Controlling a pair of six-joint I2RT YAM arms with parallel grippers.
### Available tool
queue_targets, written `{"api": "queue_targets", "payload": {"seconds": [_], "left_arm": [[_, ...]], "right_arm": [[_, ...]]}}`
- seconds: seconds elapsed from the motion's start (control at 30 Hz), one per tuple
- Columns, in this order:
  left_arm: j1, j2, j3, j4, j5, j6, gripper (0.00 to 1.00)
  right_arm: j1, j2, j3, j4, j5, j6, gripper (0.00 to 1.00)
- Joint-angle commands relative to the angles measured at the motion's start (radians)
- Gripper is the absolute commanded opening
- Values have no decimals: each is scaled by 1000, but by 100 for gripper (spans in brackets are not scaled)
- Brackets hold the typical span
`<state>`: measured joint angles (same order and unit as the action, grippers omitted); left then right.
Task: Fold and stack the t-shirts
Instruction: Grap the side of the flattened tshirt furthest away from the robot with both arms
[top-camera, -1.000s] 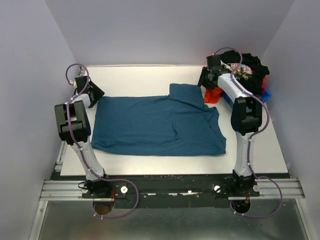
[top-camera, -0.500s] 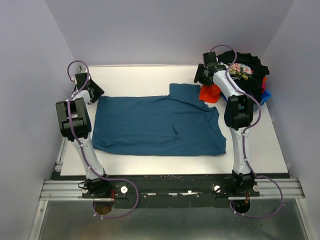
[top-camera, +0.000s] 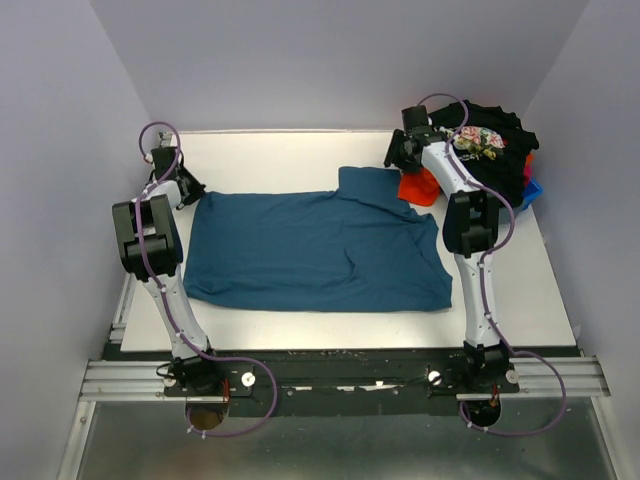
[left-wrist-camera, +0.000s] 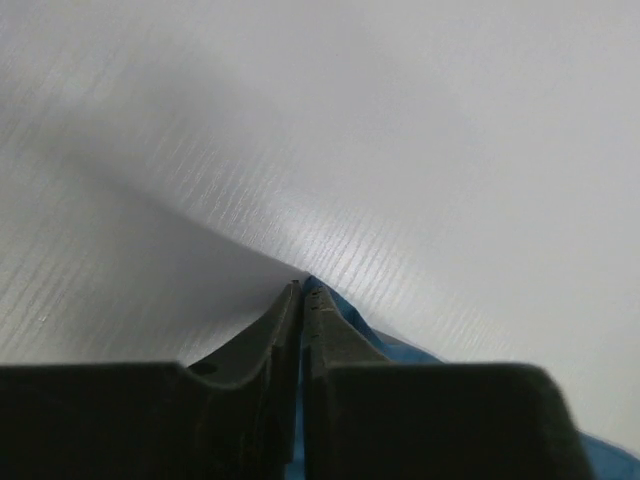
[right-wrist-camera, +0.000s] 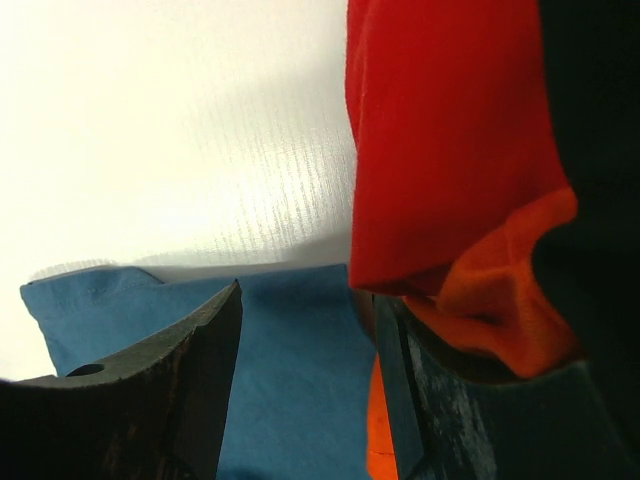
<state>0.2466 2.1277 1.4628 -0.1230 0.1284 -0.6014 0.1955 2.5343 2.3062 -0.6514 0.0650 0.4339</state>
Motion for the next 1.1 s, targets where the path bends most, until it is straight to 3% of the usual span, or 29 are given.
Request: {"api": "queue_targets", "payload": {"seconds": [0.0, 0.1, 0.3, 0.4, 0.53, 0.67, 0.8, 1.07], "left_arm": [[3, 34, 37, -35, 51, 43, 7], [13, 18, 28, -33, 53, 49, 0], [29, -26, -15, -1, 59, 51, 0], [31, -26, -16, 2, 73, 51, 0], [31, -37, -22, 8, 91, 48, 0], [31, -60, -42, 25, 94, 46, 0], [31, -61, -41, 28, 96, 48, 0], [31, -69, -24, 20, 73, 49, 0]], "right_arm": [[1, 38, 55, -48, -14, 19, 64], [-8, 53, 73, -60, -37, 32, 63], [-16, 81, 114, -96, -59, 43, 56], [-16, 57, 53, -90, -88, 52, 50], [-16, 40, 22, -71, -97, 58, 49], [-16, 23, 30, -50, -100, 52, 29], [-16, -17, 32, -18, -73, 34, 3], [-16, -104, 9, 53, -24, -29, 1]]}}
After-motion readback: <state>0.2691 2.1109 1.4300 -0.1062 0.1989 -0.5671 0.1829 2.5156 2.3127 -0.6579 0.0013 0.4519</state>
